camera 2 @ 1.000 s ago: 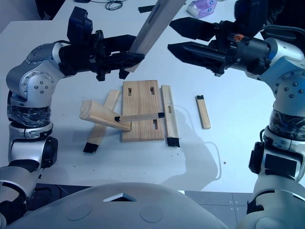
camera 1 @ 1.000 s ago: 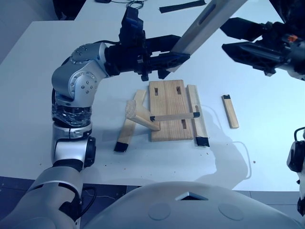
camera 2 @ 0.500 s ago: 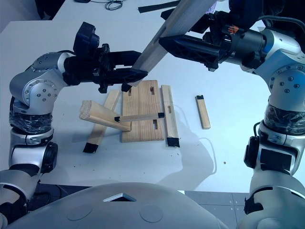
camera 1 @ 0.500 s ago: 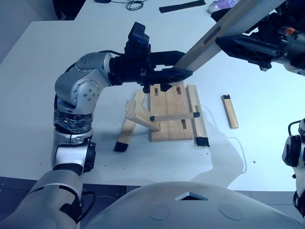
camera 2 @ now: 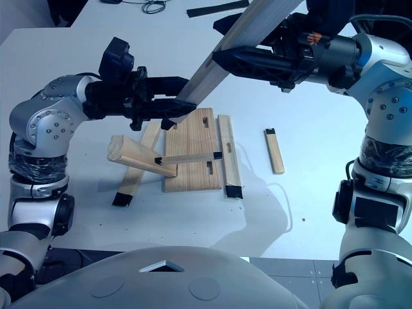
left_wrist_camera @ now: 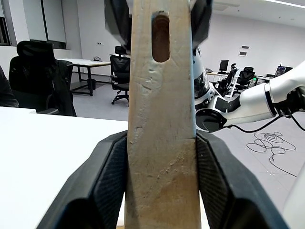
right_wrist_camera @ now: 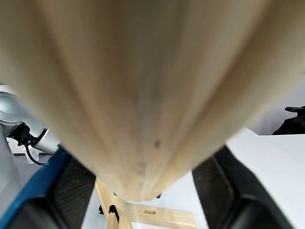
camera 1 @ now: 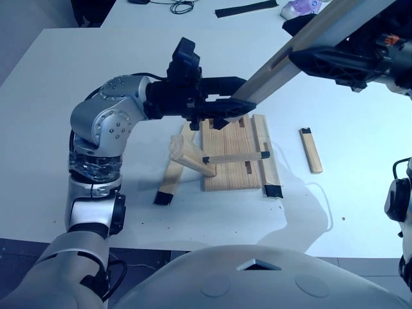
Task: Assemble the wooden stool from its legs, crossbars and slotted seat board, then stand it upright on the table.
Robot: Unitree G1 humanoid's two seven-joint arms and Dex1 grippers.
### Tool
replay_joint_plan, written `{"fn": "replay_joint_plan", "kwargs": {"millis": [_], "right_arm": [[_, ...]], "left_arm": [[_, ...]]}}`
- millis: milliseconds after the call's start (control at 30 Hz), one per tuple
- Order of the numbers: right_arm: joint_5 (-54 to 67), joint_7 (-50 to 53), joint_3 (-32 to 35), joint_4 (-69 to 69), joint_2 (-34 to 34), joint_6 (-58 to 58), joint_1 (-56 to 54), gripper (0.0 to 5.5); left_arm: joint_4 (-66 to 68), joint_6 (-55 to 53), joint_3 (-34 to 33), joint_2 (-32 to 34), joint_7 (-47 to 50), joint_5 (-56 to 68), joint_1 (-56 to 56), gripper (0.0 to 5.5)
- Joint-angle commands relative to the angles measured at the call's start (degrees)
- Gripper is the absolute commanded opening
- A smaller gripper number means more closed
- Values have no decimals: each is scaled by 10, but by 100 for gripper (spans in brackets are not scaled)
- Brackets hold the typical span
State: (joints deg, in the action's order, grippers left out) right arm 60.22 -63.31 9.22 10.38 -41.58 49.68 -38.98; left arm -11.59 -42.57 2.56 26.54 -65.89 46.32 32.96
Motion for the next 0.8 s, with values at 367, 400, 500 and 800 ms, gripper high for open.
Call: {"fn": "replay_joint_plan", "kwargs": {"millis": [367,400,500,800], "right_arm": [[-42,-27,-21,4,-28,-8,2,206],[-50,-30,-25,3,-31,-13,4,206],[-72,-39,-38,-3,-39,-30,10,206],[-77,-34,-44,-3,-37,-48,13,206]], "left_arm": [[-1,-3,1,8,-9,6,-1,201],[-1,-3,0,8,-9,6,-1,201],[-1,-2,-1,9,-9,5,-1,201],[21,15,11,4,11,-36,10,201]]}}
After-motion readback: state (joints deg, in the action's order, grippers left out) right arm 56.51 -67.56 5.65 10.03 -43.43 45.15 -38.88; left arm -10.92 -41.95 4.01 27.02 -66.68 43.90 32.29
